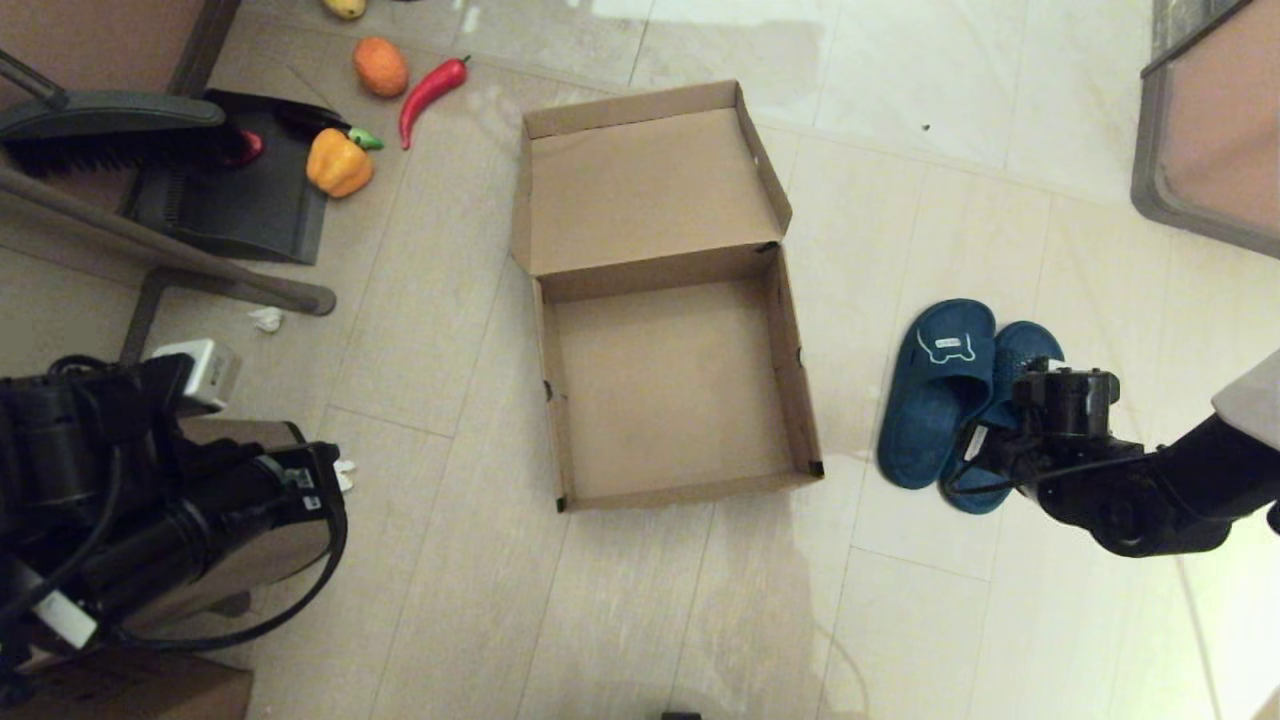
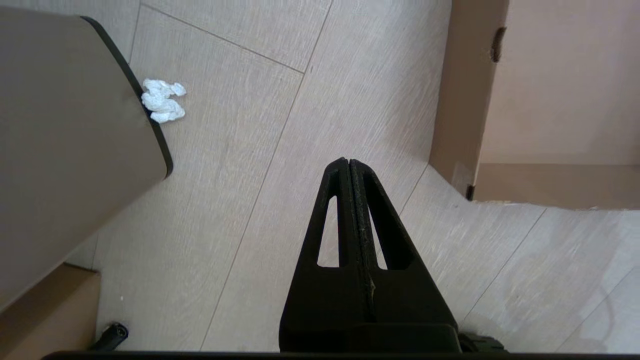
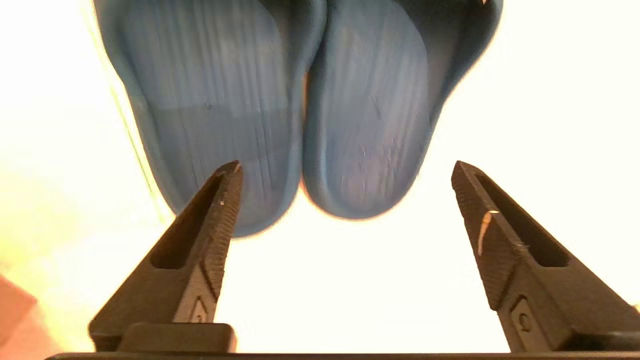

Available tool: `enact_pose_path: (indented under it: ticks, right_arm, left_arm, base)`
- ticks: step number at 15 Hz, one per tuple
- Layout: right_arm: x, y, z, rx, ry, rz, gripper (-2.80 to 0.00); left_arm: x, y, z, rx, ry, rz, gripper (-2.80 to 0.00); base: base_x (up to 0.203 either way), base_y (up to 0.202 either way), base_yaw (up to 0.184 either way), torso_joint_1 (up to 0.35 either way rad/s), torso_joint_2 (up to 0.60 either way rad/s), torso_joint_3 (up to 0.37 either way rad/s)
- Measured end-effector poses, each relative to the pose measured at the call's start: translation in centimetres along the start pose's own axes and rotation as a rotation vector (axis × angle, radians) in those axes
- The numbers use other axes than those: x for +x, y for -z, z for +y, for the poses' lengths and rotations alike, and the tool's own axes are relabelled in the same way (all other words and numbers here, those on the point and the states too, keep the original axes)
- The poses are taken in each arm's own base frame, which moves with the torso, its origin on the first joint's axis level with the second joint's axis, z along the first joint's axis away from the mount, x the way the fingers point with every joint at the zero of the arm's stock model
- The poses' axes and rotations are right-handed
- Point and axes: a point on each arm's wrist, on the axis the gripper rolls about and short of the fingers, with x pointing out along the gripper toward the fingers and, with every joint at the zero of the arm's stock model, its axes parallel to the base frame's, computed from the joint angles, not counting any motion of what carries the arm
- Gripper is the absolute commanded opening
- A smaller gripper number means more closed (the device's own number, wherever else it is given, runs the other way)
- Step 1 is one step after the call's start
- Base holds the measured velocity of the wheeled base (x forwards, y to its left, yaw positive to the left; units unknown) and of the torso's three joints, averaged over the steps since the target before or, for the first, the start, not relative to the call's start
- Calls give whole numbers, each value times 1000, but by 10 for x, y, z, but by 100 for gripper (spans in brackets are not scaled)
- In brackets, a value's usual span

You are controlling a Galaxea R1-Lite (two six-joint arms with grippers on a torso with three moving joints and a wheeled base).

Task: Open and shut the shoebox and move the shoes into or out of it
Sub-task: Put the shoes out of the shoe box, then put the shoes into the shoe box

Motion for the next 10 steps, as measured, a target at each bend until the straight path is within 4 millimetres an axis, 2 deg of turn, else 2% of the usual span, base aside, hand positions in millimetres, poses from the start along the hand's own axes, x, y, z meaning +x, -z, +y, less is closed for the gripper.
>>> enact_pose_path:
  ticks: [2,5,8,10]
  right_arm:
    - [-2,-6,2,43,11,23,0]
    - [12,-17,10,74,16,2,0]
    - [29,-13,14,86,16,16,0]
    - [38,-12,12,106,12,39,0]
  left_arm:
    - [-8,3,1,-1,20,-1,-280]
    - [-28,15,6,5,51,8,-280]
    - [-46,23,10,7,56,-1,-280]
    - [-51,24,11,5,63,-10,-280]
  base:
    - [0,0,0,0,0,0]
    - [0,0,0,0,0,0]
    - [0,0,0,0,0,0]
    - [0,0,0,0,0,0]
